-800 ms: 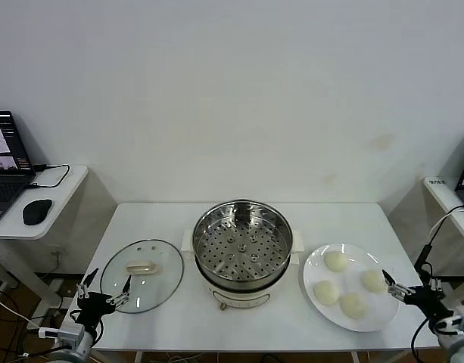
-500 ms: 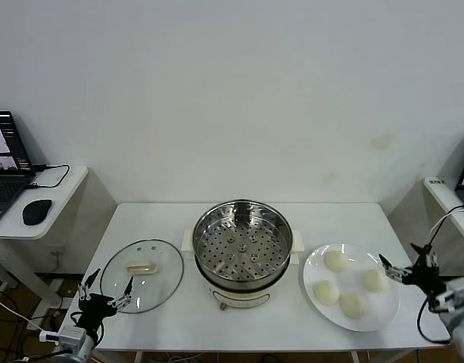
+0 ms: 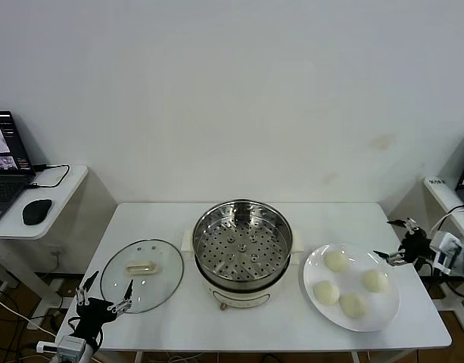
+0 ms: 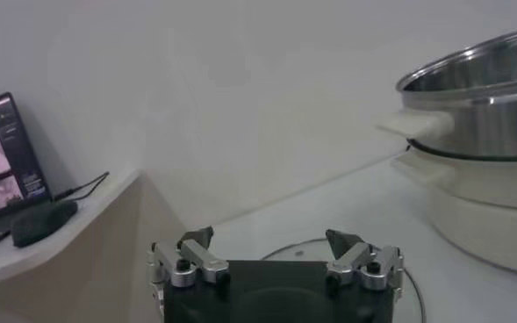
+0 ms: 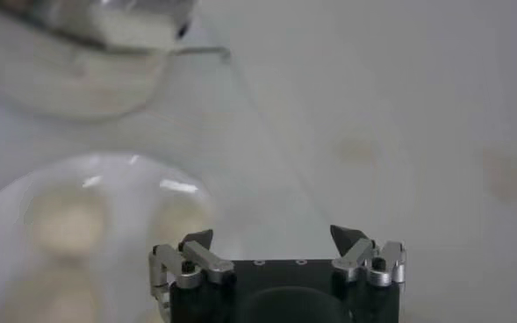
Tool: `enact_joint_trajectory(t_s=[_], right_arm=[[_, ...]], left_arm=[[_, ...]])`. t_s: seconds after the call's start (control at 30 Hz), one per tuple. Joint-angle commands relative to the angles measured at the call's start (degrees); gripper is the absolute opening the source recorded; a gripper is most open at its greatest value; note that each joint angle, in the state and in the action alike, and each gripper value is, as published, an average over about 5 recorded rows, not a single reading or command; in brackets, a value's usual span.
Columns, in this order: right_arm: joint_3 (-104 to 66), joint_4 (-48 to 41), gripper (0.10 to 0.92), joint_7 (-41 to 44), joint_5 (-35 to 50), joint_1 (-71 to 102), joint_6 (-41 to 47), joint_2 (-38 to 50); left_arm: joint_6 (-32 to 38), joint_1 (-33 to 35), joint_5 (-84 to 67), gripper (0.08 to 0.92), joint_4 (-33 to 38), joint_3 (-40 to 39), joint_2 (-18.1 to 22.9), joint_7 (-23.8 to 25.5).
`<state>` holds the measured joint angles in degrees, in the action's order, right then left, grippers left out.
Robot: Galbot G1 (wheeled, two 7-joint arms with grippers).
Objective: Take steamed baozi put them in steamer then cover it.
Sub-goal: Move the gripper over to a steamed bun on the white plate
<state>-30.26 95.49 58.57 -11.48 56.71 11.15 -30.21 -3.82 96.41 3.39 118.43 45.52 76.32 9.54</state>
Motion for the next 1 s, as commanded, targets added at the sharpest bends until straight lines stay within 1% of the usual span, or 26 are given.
enact_joint_trajectory(t_s=[0.03,0.17,0.4,0.7,1.0], right_arm=[[21.10,-8.06,0.823,12.59,-13.17,-20.42,-5.27,1.95],[26.62,-12.12,0.823,12.68,-15.35,-24.99,-5.79,-2.32],[30.72,-17.28,0.823,12.60,-18.13,-28.14,-8.72,-8.39],[33.15,-22.17,0.823,12.13,-20.16,-29.94,-11.18,-13.83],[33.84,-25.63,0.823,8.75,-22.32,-30.45,-11.69,-17.29]], left_arm=[[0.21,1.30,0.83,0.823,1.60,0.00,0.53,0.04],[0.27,1.52,1.10,0.823,1.64,0.09,0.77,0.12],[0.26,1.46,1.18,0.823,1.08,0.89,0.96,0.33],[0.28,1.71,1.63,0.823,0.90,0.59,1.22,0.62],[0.59,2.25,2.16,0.823,0.55,0.31,1.02,0.50]])
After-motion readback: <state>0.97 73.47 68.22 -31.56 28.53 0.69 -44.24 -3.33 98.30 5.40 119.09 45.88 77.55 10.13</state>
